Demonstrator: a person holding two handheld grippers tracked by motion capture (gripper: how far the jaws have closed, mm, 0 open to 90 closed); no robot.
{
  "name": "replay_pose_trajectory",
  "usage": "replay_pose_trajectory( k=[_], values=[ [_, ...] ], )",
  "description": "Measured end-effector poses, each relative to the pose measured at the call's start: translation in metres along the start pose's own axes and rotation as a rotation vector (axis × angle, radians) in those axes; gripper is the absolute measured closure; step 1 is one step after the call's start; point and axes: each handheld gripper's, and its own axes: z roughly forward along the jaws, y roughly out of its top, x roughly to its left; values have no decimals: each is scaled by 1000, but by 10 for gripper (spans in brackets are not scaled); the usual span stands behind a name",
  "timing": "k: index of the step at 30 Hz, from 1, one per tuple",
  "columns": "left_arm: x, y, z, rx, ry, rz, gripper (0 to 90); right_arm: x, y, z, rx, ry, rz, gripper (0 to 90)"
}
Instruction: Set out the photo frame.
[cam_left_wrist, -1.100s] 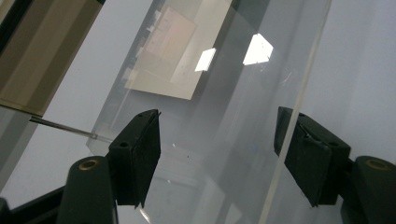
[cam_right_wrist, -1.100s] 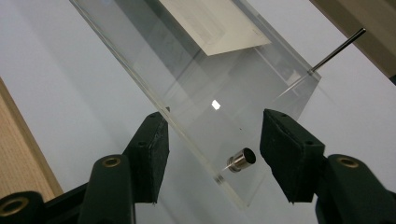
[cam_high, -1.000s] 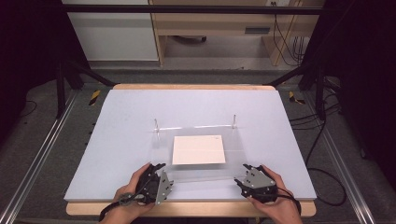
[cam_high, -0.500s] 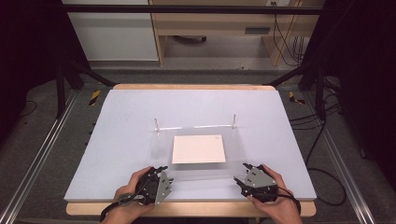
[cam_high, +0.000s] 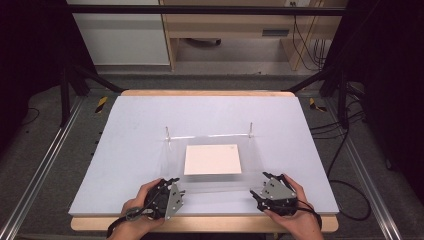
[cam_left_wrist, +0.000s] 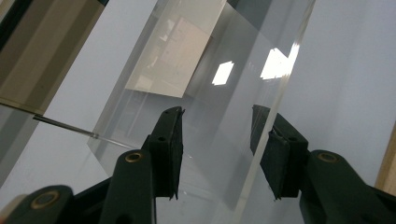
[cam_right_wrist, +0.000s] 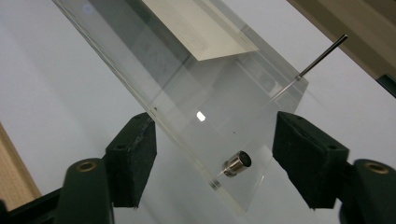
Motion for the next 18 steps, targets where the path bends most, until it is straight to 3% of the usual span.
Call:
replay_pose_trajectory(
  k=[3, 6, 10, 18],
  values=[
    [0, 0, 0, 0, -3, -3, 527, 2, -2, 2, 8, -44, -22, 261],
    [1, 0, 0, 0, -3, -3, 528, 2, -3, 3, 7, -52, -35, 262],
    [1, 0, -1, -1, -1, 1, 529, 4, -4, 5, 19, -57, -66, 321],
    [3, 0, -2, -7, -2, -12, 528, 1, -5, 6, 9, -67, -76, 433]
  ],
)
